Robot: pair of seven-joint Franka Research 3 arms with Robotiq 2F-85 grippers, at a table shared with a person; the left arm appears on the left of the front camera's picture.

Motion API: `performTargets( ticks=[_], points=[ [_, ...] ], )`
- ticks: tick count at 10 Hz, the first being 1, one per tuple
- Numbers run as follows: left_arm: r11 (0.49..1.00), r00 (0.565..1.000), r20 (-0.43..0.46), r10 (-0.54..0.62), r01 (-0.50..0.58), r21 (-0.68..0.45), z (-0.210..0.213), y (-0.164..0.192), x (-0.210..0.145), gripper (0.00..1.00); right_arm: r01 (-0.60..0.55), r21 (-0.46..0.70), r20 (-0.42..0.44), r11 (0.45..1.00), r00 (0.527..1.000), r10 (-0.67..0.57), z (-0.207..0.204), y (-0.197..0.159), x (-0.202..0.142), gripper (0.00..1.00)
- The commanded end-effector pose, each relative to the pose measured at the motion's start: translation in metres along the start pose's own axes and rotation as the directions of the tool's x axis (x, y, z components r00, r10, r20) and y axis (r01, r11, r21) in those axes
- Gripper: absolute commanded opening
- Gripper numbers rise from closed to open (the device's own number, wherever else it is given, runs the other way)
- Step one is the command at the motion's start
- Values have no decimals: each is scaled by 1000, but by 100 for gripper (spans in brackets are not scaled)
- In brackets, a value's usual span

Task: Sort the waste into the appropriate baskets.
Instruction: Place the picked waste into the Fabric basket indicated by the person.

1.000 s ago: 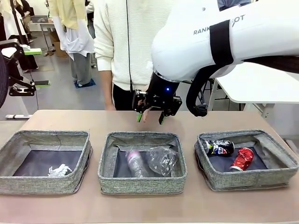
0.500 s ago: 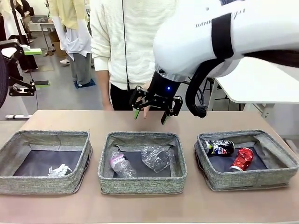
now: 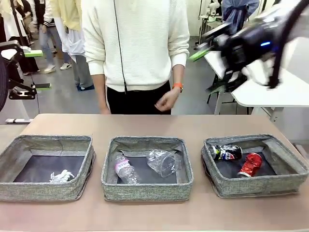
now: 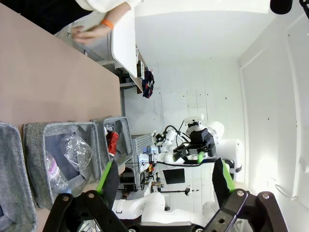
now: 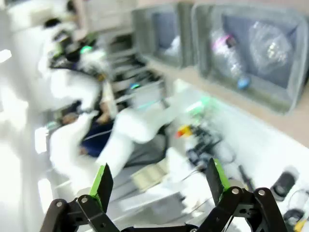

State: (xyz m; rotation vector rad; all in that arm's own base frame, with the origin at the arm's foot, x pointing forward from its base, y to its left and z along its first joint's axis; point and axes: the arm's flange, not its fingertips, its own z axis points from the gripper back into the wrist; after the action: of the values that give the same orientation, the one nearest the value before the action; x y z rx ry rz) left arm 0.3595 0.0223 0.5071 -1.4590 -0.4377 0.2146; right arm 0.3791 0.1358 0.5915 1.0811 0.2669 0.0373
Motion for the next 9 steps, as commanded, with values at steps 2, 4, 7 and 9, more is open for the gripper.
performTargets(
  ticks=[2, 4, 7, 9],
  points=[
    [1000, 1000, 6, 4, -4, -13, -1, -3, -3, 100, 166, 350, 61, 922, 978, -199, 56, -65, -4, 100],
    [1000, 1000, 6, 4, -4, -13, -1, -3, -3, 100, 124, 463, 177, 878, 957, -229, 79, -101, -24, 100],
    [1000, 1000, 6, 4, -4, -13, -1, -3, -3, 100, 17, 473, 398, 881, 888, -231, 82, -142, -47, 100],
    [1000, 1000, 6, 4, -4, -13, -1, -3, -3, 100, 93, 489, 320, 868, 906, -277, 104, -149, -42, 100]
  ],
)
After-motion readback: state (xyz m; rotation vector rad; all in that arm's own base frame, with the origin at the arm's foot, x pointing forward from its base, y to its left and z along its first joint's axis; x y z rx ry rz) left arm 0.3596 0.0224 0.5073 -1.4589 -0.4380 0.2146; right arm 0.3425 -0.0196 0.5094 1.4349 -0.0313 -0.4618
